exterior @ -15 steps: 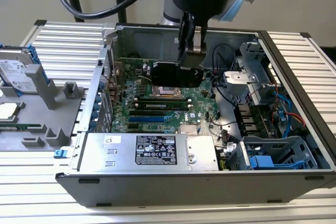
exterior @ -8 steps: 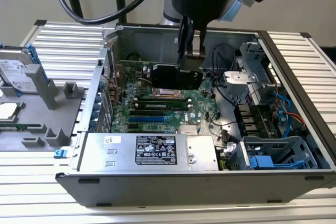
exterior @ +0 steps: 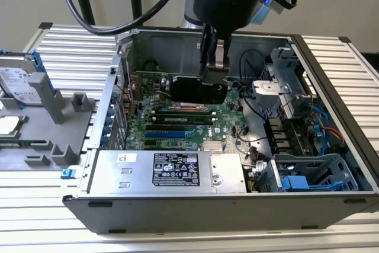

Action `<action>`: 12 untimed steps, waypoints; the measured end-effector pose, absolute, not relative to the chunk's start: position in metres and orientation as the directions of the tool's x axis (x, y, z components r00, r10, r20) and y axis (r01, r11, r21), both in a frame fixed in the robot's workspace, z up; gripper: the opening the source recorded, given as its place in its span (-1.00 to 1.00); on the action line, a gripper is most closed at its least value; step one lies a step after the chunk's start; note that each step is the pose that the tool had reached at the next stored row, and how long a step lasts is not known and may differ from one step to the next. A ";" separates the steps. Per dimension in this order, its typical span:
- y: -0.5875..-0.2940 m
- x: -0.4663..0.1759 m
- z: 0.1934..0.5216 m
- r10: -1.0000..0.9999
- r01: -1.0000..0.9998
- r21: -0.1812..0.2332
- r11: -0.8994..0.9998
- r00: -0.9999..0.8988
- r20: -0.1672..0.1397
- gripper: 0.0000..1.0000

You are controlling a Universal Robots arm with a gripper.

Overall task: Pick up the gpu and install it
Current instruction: 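Insert the gpu into the slot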

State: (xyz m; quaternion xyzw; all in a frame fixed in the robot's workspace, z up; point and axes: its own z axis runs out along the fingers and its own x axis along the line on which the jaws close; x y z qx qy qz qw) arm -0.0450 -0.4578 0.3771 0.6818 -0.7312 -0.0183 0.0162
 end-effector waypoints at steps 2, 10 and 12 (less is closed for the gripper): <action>-0.458 -0.045 0.375 -0.997 -0.996 0.049 0.071 -0.072 -0.001 -1.00; -0.457 -0.045 0.369 -0.997 -0.996 0.049 0.076 -0.076 -0.001 -1.00; -0.457 -0.045 0.369 -0.997 -0.996 0.049 0.076 -0.076 -0.001 -1.00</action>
